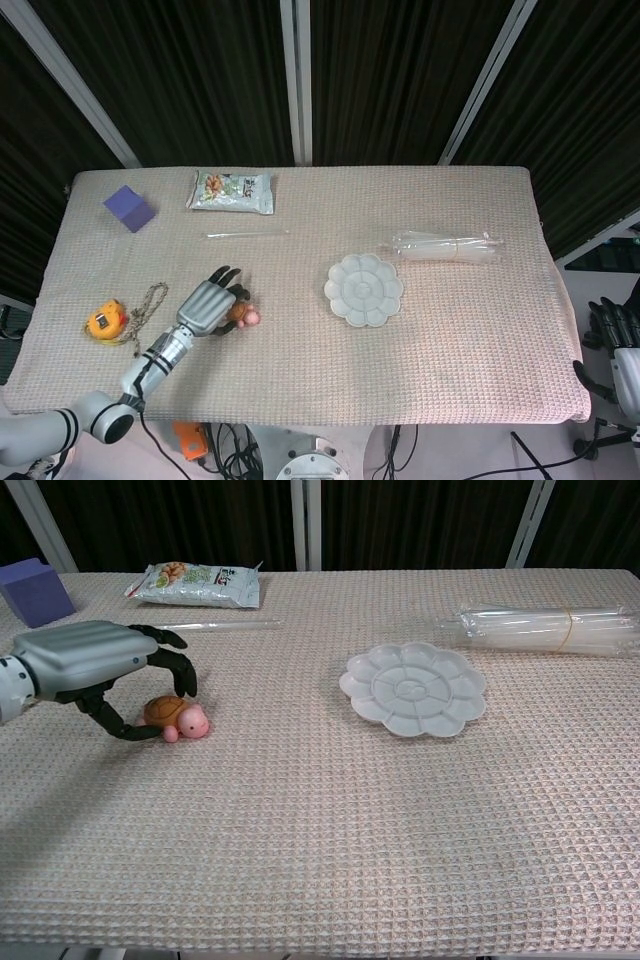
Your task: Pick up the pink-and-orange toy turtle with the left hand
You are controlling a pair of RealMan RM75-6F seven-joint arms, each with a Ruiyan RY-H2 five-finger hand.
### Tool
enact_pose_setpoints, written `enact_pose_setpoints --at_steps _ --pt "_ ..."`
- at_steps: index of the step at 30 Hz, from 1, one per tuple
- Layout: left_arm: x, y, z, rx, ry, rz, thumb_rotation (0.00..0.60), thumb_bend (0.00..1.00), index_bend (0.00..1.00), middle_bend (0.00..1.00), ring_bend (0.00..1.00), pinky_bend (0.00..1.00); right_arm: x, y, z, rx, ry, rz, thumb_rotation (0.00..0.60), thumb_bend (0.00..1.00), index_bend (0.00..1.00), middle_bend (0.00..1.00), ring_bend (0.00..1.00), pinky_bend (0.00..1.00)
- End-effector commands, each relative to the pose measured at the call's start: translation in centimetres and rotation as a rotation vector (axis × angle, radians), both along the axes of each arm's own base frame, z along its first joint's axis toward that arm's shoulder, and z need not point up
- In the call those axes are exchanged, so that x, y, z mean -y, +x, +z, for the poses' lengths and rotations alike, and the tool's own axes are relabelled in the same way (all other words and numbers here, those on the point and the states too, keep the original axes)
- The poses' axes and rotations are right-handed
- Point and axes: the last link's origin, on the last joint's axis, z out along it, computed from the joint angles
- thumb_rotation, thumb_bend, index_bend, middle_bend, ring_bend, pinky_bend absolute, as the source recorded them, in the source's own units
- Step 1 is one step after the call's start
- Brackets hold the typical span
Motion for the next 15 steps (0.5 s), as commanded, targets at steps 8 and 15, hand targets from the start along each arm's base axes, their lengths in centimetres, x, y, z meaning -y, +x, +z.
enact_pose_setpoints --at_steps 8,15 --pt "-0.35 -0.23 -0.59 -0.038 0.080 -0.025 0.600 0.38 0.82 0.77 0.40 0.18 -0.02 -0.10 0.08 0.002 -0.004 -0.001 0.600 0.24 0.00 0.00 0.00 0.00" --pt "-0.35 -0.29 -0.58 -0.018 0.081 0.001 0.600 0.38 0.84 0.80 0.43 0.19 -0.04 -0.11 0.13 0.002 -0.006 0.000 0.600 0.24 0.00 0.00 0.00 0.00"
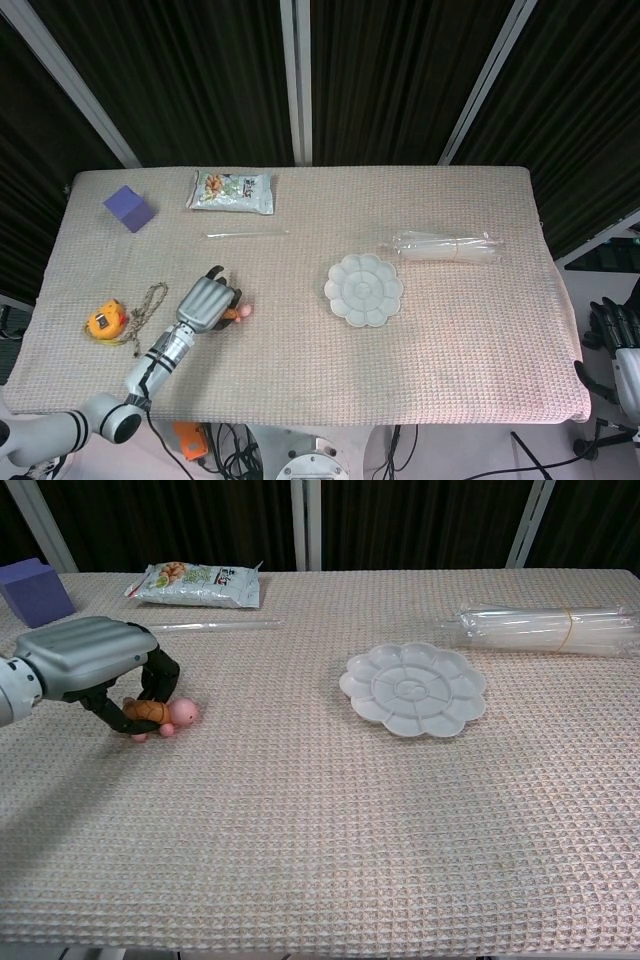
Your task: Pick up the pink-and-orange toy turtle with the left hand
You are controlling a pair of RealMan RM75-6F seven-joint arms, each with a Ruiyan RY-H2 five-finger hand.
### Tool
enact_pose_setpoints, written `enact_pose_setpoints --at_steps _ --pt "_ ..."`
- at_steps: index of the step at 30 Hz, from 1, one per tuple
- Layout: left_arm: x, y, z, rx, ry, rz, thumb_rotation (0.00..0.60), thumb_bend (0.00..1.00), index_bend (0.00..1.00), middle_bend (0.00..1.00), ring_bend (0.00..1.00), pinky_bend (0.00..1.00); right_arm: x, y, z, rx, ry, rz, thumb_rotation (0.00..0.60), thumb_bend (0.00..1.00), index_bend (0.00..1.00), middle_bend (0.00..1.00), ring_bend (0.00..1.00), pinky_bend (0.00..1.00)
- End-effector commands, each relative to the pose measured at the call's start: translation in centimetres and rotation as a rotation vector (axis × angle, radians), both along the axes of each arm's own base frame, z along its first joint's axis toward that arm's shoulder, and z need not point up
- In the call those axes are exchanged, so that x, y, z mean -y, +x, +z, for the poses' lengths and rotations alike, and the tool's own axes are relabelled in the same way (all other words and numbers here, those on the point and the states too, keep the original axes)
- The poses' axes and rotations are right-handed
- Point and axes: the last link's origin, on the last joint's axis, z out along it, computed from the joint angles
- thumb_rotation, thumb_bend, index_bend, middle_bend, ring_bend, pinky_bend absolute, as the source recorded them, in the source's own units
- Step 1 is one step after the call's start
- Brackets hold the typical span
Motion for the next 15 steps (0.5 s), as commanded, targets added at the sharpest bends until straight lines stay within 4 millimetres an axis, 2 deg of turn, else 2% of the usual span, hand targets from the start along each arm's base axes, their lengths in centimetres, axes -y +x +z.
enact_pose_setpoints --at_steps 1,3,4,6,7,8,9,10,11,15 --pt "0.0 0.1 0.1 0.014 0.003 0.002 0.600 0.38 0.84 0.80 0.43 0.19 0.0 0.0 0.0 0.000 0.000 0.001 0.600 0.23 0.00 0.00 0.00 0.00" --pt "0.0 0.2 0.3 0.051 -0.006 0.022 0.600 0.37 0.82 0.80 0.43 0.19 0.0 0.1 0.0 0.000 0.001 0.003 0.600 0.23 0.00 0.00 0.00 0.00" --pt "0.1 0.2 0.4 0.061 -0.014 0.030 0.600 0.35 0.77 0.76 0.40 0.19 0.0 0.1 0.0 0.000 0.002 0.004 0.600 0.23 0.00 0.00 0.00 0.00" --pt "0.3 -0.4 0.6 0.037 -0.061 0.046 0.600 0.29 0.55 0.61 0.28 0.17 0.1 0.2 -0.1 0.001 0.002 0.005 0.600 0.24 0.00 0.00 0.00 0.00" --pt "0.3 -0.6 0.8 0.019 -0.082 0.052 0.600 0.24 0.34 0.44 0.16 0.14 0.1 0.2 -0.1 0.001 0.002 0.006 0.600 0.23 0.00 0.00 0.00 0.00" --pt "0.4 -0.7 1.1 0.012 -0.090 0.056 0.600 0.21 0.20 0.31 0.08 0.12 0.0 0.2 0.0 0.001 0.001 0.006 0.600 0.23 0.00 0.00 0.00 0.00" --pt "0.5 -0.6 1.4 0.015 -0.084 0.056 0.600 0.20 0.14 0.24 0.04 0.11 0.0 0.2 0.0 0.001 0.001 0.005 0.600 0.23 0.00 0.00 0.00 0.00" --pt "0.5 -0.7 1.6 0.022 -0.072 0.055 0.600 0.18 0.08 0.15 0.01 0.10 0.0 0.2 0.0 0.001 0.001 0.005 0.600 0.23 0.00 0.00 0.00 0.00" --pt "0.6 -0.7 2.0 0.035 -0.051 0.057 0.600 0.17 0.07 0.11 0.00 0.09 0.0 0.2 0.0 0.000 0.002 0.005 0.600 0.23 0.00 0.00 0.00 0.00" --pt "1.3 -1.3 3.4 0.060 0.006 0.086 0.600 0.13 0.05 0.03 0.00 0.03 -0.1 0.4 0.1 -0.001 -0.002 0.010 0.600 0.24 0.00 0.00 0.00 0.00"
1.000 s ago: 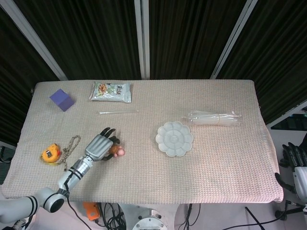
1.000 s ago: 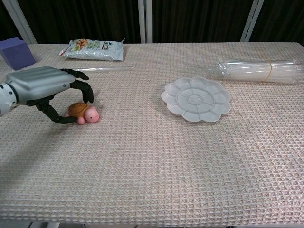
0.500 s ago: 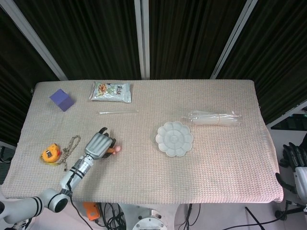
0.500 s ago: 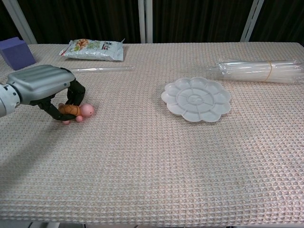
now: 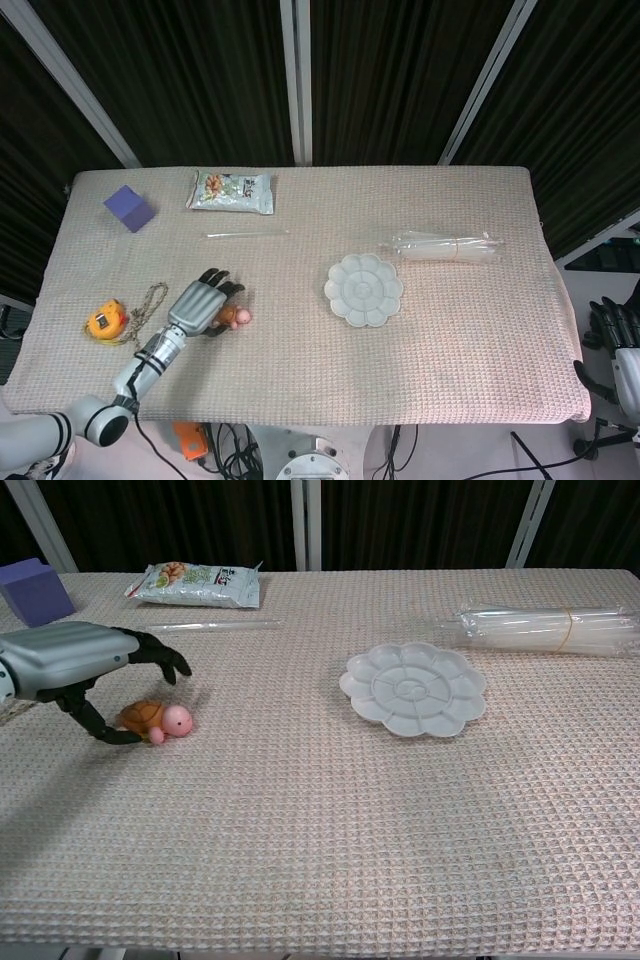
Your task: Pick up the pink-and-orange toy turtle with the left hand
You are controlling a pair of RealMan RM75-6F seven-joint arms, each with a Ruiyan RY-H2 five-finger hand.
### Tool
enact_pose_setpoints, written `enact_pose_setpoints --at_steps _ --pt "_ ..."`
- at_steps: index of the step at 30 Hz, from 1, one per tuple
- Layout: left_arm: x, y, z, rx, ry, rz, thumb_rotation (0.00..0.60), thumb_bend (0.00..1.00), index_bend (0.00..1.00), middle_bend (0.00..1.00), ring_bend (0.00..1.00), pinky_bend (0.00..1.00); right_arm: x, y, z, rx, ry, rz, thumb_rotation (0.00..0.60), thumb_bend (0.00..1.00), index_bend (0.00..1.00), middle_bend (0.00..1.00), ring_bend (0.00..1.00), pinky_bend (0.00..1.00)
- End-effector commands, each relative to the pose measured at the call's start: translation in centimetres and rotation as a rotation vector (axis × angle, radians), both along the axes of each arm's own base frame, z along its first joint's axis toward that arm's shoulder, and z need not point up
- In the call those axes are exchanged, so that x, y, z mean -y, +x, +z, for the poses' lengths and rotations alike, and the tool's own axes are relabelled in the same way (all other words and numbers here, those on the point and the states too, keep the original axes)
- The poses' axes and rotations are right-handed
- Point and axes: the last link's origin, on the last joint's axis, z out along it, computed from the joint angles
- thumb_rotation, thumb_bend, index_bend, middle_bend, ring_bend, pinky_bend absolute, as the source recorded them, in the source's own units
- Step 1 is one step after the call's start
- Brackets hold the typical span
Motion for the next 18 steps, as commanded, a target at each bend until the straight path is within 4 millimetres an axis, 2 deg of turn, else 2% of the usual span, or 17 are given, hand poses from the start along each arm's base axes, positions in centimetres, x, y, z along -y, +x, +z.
enact_pose_setpoints --at_steps 1,7,12,14,18 --pt "0.9 -0.7 1.9 0.028 0.074 0.037 0.600 0.12 0.05 0.02 0.00 0.02 0.0 0.1 0.1 -0.001 -0.001 0.003 0.600 0.23 0.00 0.00 0.00 0.00" --pt "3.5 -3.2 6.1 -0.002 0.225 0.101 0.600 0.11 0.05 0.00 0.00 0.01 0.0 0.4 0.1 0.024 -0.015 0.010 0.600 0.23 0.00 0.00 0.00 0.00" --pt "8.0 -7.6 10.5 0.050 0.370 0.198 0.600 0.12 0.05 0.02 0.00 0.01 0.4 0.2 -0.6 0.045 -0.013 0.004 0.600 0.23 0.00 0.00 0.00 0.00" --pt "10.2 -9.6 11.7 0.070 0.408 0.229 0.600 0.12 0.05 0.02 0.00 0.01 0.6 0.2 -1.0 0.045 -0.003 0.004 0.600 0.23 0.00 0.00 0.00 0.00" --pt "13.3 -12.0 13.1 0.086 0.477 0.262 0.600 0.12 0.05 0.02 0.00 0.01 0.8 0.5 -1.6 0.034 0.018 0.016 0.600 0.23 0.00 0.00 0.00 0.00"
